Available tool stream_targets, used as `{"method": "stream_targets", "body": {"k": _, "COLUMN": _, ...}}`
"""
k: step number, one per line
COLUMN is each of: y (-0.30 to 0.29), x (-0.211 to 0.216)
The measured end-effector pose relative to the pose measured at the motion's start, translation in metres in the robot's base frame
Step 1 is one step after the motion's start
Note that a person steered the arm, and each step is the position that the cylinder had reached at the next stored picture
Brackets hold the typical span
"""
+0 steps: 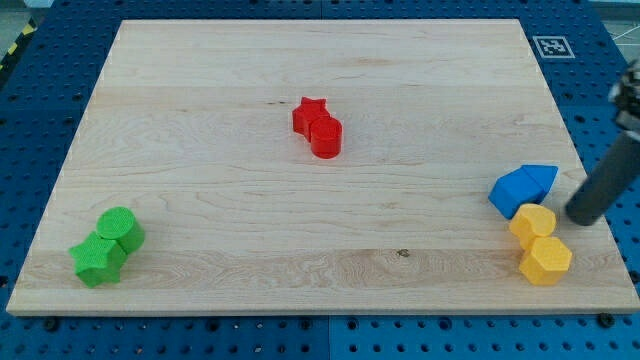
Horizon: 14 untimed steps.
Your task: Move the red star along with the red circle towards right and down
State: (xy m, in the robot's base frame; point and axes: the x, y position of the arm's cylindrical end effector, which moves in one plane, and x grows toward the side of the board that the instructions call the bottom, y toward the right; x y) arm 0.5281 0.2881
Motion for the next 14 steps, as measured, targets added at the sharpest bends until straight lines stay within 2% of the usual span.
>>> {"method": "stream_targets", "body": {"k": 1, "y": 0.024, "x": -0.05}}
{"method": "stream_targets", "body": {"k": 2, "y": 0.024, "x": -0.115}}
{"method": "stream_targets", "body": {"k": 3, "y": -0.005, "x": -0.165}}
{"method": "stream_targets", "body": {"k": 4, "y": -0.065, "x": -0.198}}
{"method": "stream_targets", "body": {"k": 7, "y": -0.248, "x": -0.244}}
{"method": "stream_targets", "body": {"k": 8, "y": -0.295, "x": -0.25}}
{"method": "stream_targets", "body": {"k": 9, "y": -0.326, "x": -0.234}}
{"method": "stream_targets", "body": {"k": 14, "y": -0.331, "x": -0.138}}
